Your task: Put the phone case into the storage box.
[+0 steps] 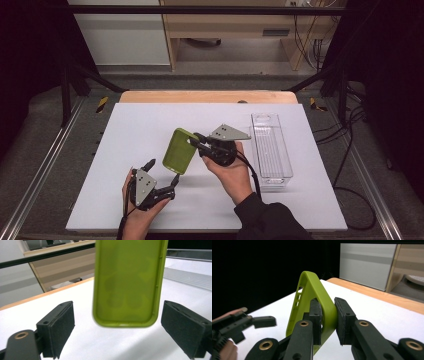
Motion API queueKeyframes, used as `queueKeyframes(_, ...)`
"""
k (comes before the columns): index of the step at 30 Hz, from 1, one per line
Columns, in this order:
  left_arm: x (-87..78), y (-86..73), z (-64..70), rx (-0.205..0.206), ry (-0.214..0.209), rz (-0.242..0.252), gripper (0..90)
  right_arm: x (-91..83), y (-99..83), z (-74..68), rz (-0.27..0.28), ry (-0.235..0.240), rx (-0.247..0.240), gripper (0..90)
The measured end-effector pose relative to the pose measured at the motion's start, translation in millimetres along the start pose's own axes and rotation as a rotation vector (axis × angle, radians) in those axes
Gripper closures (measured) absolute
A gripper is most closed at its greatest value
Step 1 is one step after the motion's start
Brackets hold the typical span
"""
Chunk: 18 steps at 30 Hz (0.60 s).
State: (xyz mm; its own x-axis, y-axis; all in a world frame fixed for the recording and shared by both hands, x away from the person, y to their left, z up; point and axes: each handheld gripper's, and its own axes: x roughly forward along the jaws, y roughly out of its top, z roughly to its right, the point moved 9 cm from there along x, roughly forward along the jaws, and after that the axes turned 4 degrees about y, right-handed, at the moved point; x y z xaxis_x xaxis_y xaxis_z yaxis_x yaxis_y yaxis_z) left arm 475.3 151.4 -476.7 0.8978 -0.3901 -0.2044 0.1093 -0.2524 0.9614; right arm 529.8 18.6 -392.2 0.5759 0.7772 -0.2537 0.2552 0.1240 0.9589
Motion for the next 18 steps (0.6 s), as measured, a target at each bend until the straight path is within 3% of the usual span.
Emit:
queueKeyframes(4,-2.6,1.9,-2.7,-0.025,-0.018,-0.001,8.7,-6.9,4.2,13.1,-0.01,-0.019,-0.022,76.8)
queueKeyframes(8,-4.6,0.2,-9.4,-0.082,-0.04,-0.013,6.3,-13.4,9.0,29.2,-0.02,-0.039,-0.043,76.8)
queueKeyframes(18,-11.4,-6.0,-35.3,-0.155,-0.015,-0.028,4.0,-25.3,22.4,62.1,-0.054,-0.049,-0.091,76.7)
